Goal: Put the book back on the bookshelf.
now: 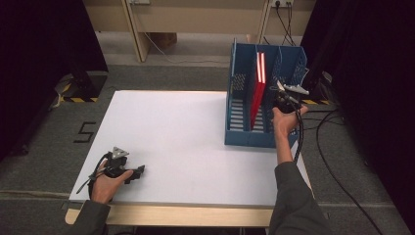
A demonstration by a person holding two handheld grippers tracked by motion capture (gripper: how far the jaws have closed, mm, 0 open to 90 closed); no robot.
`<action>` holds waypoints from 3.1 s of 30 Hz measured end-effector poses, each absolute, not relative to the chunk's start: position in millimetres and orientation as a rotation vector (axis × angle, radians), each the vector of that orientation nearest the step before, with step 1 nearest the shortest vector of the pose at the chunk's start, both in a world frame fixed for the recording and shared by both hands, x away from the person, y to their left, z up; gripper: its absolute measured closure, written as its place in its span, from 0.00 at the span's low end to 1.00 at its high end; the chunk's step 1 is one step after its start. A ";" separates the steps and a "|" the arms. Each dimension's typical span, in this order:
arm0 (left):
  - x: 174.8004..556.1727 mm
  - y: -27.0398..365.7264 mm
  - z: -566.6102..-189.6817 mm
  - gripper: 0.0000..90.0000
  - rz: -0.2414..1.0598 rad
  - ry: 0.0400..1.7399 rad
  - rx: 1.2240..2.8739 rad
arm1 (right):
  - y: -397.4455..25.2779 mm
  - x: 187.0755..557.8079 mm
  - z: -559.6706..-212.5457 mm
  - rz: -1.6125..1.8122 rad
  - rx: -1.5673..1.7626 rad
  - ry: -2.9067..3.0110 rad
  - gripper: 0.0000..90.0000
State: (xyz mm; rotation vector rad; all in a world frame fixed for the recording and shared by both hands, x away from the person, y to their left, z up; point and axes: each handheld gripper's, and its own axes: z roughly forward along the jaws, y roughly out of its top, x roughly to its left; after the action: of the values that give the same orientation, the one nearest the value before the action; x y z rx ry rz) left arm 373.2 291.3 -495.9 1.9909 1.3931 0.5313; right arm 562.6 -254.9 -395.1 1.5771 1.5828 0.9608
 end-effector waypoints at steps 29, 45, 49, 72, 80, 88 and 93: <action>373.2 289.2 -495.9 0.21 0.532 1.392 1.998 | -262.5 546.9 -399.7 0.970 1.645 1.730 0.76; 373.1 289.4 -495.9 0.21 0.531 1.393 1.999 | -277.0 495.2 -394.0 1.061 1.531 1.836 0.73; 373.0 289.6 -495.9 0.21 0.531 1.393 1.999 | -276.9 492.8 -396.8 1.064 1.501 1.849 0.77; 373.2 290.1 -496.4 0.21 0.530 1.388 2.001 | -271.1 514.8 -398.6 1.086 1.527 1.802 0.75; 372.8 290.0 -497.2 0.21 0.532 1.387 1.994 | -266.8 491.3 -386.3 1.104 1.476 1.787 0.59; 372.4 289.9 -497.1 0.20 0.531 1.388 1.995 | -254.7 460.0 -383.7 1.126 1.410 1.831 0.51; 372.0 289.8 -497.7 0.20 0.538 1.387 1.991 | -245.8 441.0 -387.1 1.175 1.379 1.873 0.48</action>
State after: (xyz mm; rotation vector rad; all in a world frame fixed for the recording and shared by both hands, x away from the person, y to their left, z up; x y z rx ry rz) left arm 372.0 289.8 -497.7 1.9910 1.3872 0.5384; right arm 441.0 -245.8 -387.1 1.3788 1.8731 1.1746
